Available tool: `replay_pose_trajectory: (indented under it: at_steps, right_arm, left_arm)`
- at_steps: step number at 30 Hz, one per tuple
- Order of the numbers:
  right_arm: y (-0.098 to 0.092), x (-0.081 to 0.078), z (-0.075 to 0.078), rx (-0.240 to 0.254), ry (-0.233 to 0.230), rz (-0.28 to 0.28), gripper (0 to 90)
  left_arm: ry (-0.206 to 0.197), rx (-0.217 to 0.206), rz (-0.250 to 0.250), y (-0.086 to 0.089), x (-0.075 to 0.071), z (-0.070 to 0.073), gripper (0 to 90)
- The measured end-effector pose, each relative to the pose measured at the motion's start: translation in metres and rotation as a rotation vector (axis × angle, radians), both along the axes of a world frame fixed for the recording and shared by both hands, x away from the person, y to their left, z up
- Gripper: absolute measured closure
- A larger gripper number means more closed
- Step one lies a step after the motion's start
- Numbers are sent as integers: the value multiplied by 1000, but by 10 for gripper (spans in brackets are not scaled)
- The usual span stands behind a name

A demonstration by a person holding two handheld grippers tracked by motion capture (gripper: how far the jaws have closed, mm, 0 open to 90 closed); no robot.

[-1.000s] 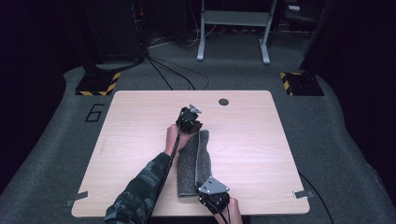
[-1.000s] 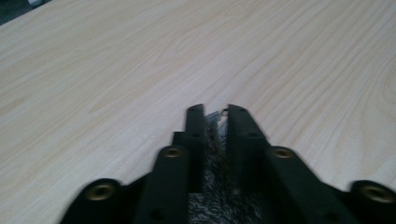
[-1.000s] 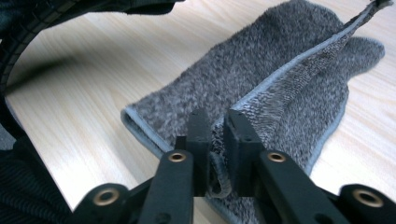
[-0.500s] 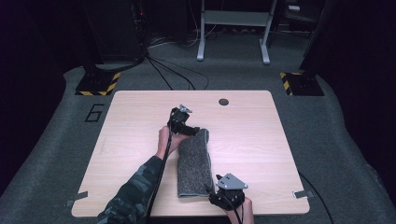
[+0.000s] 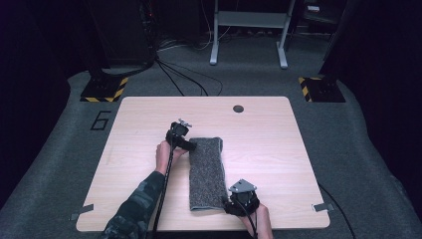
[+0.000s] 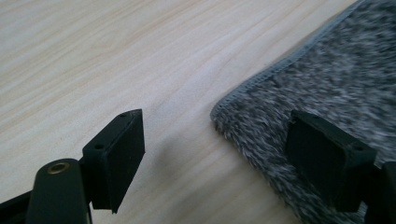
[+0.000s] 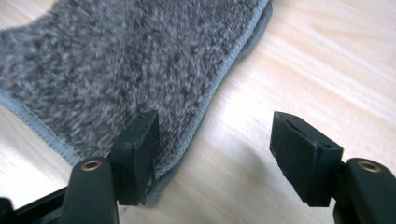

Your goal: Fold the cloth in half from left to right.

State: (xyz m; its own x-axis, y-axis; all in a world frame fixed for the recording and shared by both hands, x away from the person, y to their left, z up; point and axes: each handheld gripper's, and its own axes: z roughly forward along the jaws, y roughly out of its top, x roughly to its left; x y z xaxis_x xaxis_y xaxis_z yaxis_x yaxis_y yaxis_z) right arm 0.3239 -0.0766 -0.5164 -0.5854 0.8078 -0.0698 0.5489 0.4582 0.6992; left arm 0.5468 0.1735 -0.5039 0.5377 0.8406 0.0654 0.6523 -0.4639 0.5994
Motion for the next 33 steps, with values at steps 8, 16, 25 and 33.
replay_pose_trajectory:
  at_steps: [8, 16, 25, 33]
  right_arm:
    - [-3, 0, -2, -2, -4, -32, 291]
    - [-6, 16, 2, 28, 0, -41, 200]
    - [-12, 33, 9, 66, -38, -61, 162]
    - [-9, 50, 5, 42, -21, -86, 163]
  left_arm:
    - [-30, -3, 11, -2, 13, -6, 172]
    - [-37, -34, 26, 2, 12, 1, 155]
    - [-12, -79, -123, -3, -55, 10, 151]
    - [28, -119, -230, -2, -125, -4, 148]
